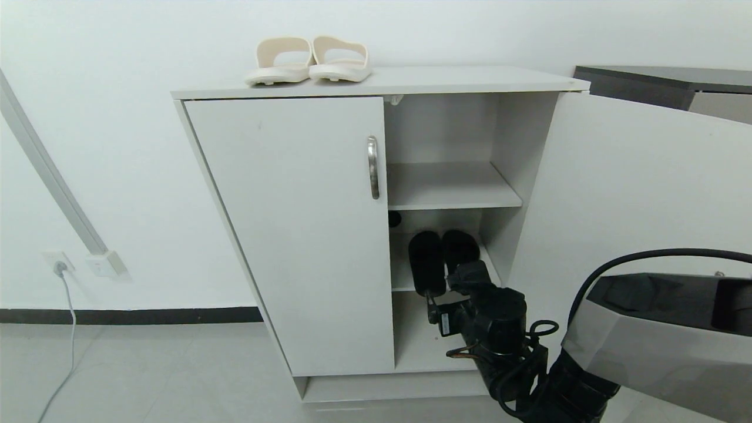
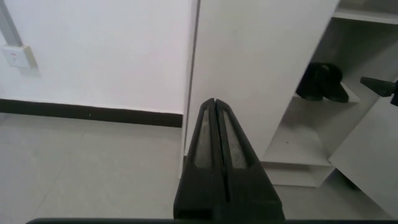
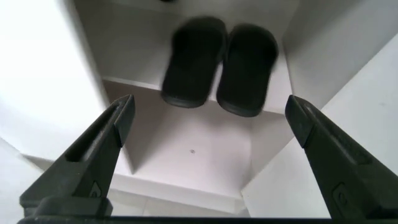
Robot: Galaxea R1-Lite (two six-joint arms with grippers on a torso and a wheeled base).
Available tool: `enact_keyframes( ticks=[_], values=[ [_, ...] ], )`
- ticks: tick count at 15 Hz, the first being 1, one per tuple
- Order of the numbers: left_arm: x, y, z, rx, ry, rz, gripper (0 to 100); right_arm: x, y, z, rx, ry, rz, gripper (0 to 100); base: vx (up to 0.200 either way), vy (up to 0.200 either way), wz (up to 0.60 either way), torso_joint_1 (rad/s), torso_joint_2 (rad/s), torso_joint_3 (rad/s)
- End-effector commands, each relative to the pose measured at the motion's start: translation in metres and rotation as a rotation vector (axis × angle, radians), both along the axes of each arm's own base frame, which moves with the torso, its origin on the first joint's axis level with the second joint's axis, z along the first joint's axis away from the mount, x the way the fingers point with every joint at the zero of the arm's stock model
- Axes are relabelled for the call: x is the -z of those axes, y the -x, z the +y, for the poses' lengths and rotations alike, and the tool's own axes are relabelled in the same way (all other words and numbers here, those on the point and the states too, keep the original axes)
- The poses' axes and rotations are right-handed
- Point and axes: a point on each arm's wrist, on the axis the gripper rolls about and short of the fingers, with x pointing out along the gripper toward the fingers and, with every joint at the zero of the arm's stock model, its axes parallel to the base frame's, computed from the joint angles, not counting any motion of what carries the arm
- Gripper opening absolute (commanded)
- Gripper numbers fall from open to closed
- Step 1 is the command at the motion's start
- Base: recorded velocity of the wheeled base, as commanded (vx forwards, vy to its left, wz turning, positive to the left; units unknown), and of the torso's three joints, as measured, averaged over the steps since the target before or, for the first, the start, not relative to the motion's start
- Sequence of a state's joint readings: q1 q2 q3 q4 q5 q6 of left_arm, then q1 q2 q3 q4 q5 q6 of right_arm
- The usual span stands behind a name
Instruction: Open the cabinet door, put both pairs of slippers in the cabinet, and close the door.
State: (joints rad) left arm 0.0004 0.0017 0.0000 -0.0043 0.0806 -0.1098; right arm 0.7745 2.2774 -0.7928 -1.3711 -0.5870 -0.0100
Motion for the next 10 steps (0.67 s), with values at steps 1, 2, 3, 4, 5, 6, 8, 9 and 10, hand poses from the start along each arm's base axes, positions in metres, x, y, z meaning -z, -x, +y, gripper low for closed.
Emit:
enact_keyframes(
  ticks=[1,2,3,4,5,6,8,9,10],
  values=[
    [0.0,0.0,0.0,-0.002,0.001,0.001,0,0.001,-0.001,0.0,0.002,0.003,0.002,100,0.0,0.2,0.0,0.002,0.01,0.002],
    [0.0,0.0,0.0,-0.002,0.001,0.001,0,0.001,0.0,0.0,0.0,0.002,0.001,100,0.0,0.2,0.0,0.002,0.0,0.002],
    [0.0,0.0,0.0,-0.002,0.001,0.001,0,-0.001,0.001,-0.001,0.0,-0.004,-0.005,100,0.0,0.2,0.0,0.002,0.0,0.007],
    [0.0,0.0,0.0,-0.002,0.001,0.001,0,-0.006,0.004,-0.003,-0.006,-0.01,-0.016,100,0.0,0.2,0.0,0.017,0.01,-0.002],
    [0.0,0.0,0.0,-0.002,0.001,0.001,0,-0.01,0.007,-0.005,-0.02,-0.001,-0.02,100,0.0,0.2,0.0,-0.002,0.0,0.012],
    [0.0,0.0,0.0,-0.002,0.001,0.001,0,-0.011,0.007,-0.005,-0.023,-0.003,-0.025,100,0.0,0.2,0.0,0.007,0.0,0.002],
    [0.0,0.0,0.0,-0.002,0.001,0.001,0,-0.009,0.008,-0.003,-0.028,0.001,-0.023,100,0.0,0.2,0.0,0.0,0.0,0.002],
    [0.0,0.0,0.0,-0.002,0.001,0.001,0,-0.009,0.009,-0.003,-0.029,0.001,-0.023,100,0.0,0.2,0.0,0.007,0.01,0.002],
    [0.0,0.0,0.0,-0.002,0.001,0.001,0,-0.009,0.009,-0.003,-0.029,0.001,-0.023,100,0.0,0.2,0.0,0.002,0.0,0.002]
  ],
)
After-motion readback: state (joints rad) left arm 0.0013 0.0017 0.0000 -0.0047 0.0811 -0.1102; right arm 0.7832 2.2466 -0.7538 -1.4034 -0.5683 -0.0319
